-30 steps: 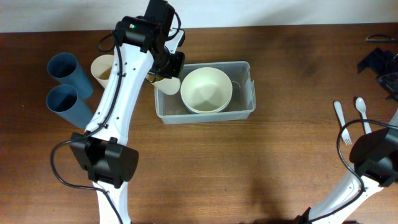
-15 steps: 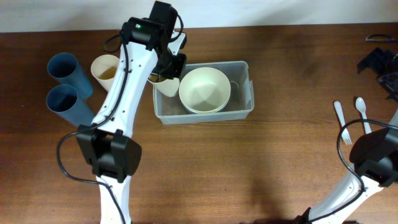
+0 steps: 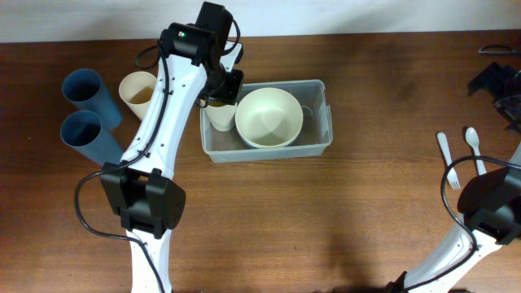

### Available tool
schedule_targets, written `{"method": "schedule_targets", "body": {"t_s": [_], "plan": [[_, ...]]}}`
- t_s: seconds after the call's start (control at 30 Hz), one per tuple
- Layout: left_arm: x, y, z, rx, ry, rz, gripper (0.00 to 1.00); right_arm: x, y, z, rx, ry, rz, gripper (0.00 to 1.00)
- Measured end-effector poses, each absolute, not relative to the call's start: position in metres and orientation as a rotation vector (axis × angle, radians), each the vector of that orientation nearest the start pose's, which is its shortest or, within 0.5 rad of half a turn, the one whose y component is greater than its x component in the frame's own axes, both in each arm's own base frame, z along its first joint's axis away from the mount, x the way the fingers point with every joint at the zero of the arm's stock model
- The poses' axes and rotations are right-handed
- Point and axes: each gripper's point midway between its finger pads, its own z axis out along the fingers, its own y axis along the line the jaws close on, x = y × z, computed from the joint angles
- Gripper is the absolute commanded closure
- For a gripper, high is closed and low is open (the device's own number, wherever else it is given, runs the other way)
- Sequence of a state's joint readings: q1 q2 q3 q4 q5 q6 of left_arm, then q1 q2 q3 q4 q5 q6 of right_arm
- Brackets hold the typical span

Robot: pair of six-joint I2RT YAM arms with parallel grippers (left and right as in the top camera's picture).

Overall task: Pack container
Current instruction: 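Lower the cream cup into the container's left corner and release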

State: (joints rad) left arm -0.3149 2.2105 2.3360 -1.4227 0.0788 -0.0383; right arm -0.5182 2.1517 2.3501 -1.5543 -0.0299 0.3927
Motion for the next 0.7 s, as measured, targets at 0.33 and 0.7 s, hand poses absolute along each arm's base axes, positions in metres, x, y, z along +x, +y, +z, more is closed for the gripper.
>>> {"method": "schedule_targets", "body": {"t_s": [0.33, 0.7], "plan": [[0.456, -0.162, 0.184, 0.401, 2.83, -0.185, 0.13, 0.39, -0.216, 0.201, 1.283, 2.628, 0.024, 0.01], [0.468, -0.132, 0.29, 0.29, 2.587, -0.192, 0.0, 0.39, -0.216, 0.201, 1.282, 2.629, 0.024, 0.01]]}}
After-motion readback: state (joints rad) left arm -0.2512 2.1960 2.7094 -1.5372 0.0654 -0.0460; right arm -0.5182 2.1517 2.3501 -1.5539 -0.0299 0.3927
